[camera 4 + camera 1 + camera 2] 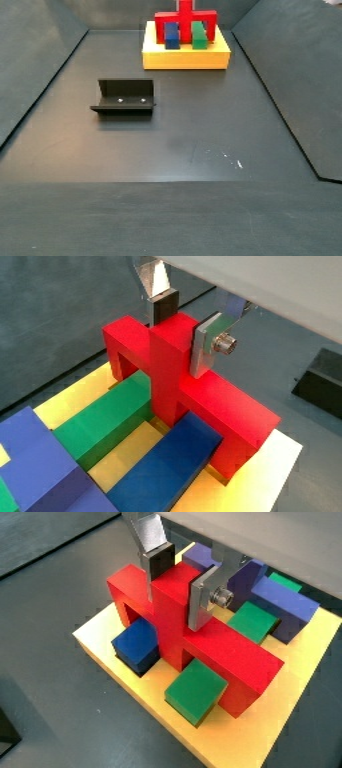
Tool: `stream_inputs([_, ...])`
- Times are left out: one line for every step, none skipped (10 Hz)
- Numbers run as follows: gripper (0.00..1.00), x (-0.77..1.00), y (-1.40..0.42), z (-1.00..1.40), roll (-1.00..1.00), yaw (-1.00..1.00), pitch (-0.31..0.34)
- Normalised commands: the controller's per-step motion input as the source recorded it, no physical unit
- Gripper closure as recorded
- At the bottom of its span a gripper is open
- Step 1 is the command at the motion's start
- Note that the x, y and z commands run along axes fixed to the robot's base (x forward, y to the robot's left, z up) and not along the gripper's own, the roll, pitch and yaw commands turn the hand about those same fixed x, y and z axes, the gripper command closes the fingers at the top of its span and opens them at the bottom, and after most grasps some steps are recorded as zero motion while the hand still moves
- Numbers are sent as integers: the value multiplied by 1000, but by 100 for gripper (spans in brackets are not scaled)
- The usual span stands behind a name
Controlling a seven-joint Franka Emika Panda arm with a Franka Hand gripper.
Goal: Pick up the red object. Move up. Move to above the board. Insert the red object.
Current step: Insert the red object.
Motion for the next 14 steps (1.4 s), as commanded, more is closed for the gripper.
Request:
stream_inputs([100, -20, -14, -83, 319, 0, -3])
stream_inputs([100, 0, 0, -100, 107, 0, -4])
stream_inputs([100, 0, -37, -100, 0, 11, -4])
stream_inputs([100, -14, -100, -31, -121, 0, 0])
stream_inputs([100, -97, -186, 0, -133, 6, -20])
stream_inputs([100, -49, -174, -40, -126, 0, -19])
stream_inputs([100, -63, 0, -169, -31, 0, -36])
stream_inputs([100, -71, 20, -257, 30, 0, -41])
stream_inputs([100, -94, 123, -217, 94, 0, -27])
stream_inputs([100, -51, 89, -100, 77, 0, 0])
stream_inputs([100, 0, 0, -29, 29, 0, 0])
stream_inputs([100, 0, 0, 0, 27, 0, 0])
stream_inputs([100, 37, 0, 94, 1, 0, 24])
stream_inputs([100, 11, 0, 194, 39, 0, 36])
